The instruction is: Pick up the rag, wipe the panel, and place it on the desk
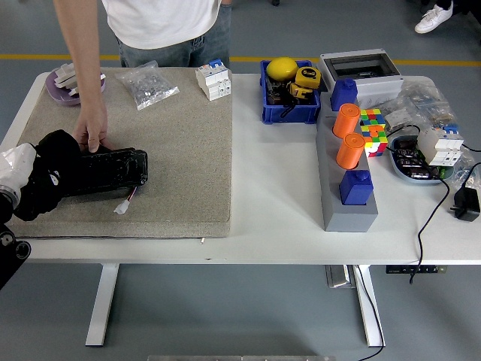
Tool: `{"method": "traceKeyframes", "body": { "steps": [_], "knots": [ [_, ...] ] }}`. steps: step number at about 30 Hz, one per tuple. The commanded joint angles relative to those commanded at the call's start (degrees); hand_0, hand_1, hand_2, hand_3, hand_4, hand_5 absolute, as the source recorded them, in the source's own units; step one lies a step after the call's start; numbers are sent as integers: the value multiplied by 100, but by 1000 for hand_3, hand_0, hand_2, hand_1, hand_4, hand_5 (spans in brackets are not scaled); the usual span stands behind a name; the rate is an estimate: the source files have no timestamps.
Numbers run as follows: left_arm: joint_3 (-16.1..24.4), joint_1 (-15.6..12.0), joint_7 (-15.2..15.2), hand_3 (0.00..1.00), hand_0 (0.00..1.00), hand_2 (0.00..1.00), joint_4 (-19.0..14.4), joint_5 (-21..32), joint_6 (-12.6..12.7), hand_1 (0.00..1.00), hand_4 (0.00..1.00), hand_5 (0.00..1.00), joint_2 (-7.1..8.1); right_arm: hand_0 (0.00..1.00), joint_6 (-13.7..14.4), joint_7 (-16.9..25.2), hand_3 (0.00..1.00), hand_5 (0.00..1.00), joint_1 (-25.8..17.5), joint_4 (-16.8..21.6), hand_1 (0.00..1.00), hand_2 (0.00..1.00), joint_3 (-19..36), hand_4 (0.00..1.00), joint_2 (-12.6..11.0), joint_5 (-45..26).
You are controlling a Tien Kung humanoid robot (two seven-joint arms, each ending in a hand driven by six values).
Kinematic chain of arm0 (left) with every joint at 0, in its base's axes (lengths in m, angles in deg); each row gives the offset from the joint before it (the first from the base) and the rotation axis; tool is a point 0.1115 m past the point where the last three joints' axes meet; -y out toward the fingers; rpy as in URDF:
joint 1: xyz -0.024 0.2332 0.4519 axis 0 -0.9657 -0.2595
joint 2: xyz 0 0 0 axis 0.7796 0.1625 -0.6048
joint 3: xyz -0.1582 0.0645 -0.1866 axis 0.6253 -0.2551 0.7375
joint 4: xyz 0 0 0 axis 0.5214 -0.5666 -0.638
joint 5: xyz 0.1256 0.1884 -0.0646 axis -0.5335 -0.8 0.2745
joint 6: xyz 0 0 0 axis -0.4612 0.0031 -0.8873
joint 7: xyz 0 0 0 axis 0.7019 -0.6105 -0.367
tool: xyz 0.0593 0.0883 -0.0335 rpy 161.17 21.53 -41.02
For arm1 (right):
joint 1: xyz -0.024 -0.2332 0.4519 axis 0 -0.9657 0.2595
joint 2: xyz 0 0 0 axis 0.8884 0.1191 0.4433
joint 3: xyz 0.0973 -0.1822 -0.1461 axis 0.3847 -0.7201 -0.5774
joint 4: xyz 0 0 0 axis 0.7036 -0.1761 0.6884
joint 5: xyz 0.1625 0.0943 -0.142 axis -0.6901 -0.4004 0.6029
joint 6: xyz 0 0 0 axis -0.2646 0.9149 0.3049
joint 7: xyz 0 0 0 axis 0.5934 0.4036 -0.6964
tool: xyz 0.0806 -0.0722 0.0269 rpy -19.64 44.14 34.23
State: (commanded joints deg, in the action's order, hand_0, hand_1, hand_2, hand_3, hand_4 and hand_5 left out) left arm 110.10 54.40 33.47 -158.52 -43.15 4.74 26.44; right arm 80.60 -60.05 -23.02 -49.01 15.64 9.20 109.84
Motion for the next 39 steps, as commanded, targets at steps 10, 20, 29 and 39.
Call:
{"method": "traceKeyframes", "body": {
  "steps": [10, 20, 29, 39],
  "knots": [
    [321, -181, -19, 562, 192, 544, 107, -51, 12, 173, 557, 107, 57, 682, -3, -3, 657, 484, -7, 13, 646, 700, 72, 998, 5, 60],
    [832, -255, -66, 563, 192, 544, 341, -113, 32, 175, 558, 108, 62, 683, 2, -6, 659, 485, -6, 40, 646, 700, 168, 998, 6, 125],
    [1030, -182, -387, 562, 192, 544, 773, 29, 346, 174, 557, 108, 94, 683, 4, -9, 660, 486, -3, 49, 646, 700, 182, 998, 5, 137],
    [574, 130, -1520, 561, 208, 533, 1782, 657, 1186, 183, 559, 102, 184, 683, 15, -10, 662, 490, 28, 76, 646, 700, 257, 998, 22, 212]
  ]
}}
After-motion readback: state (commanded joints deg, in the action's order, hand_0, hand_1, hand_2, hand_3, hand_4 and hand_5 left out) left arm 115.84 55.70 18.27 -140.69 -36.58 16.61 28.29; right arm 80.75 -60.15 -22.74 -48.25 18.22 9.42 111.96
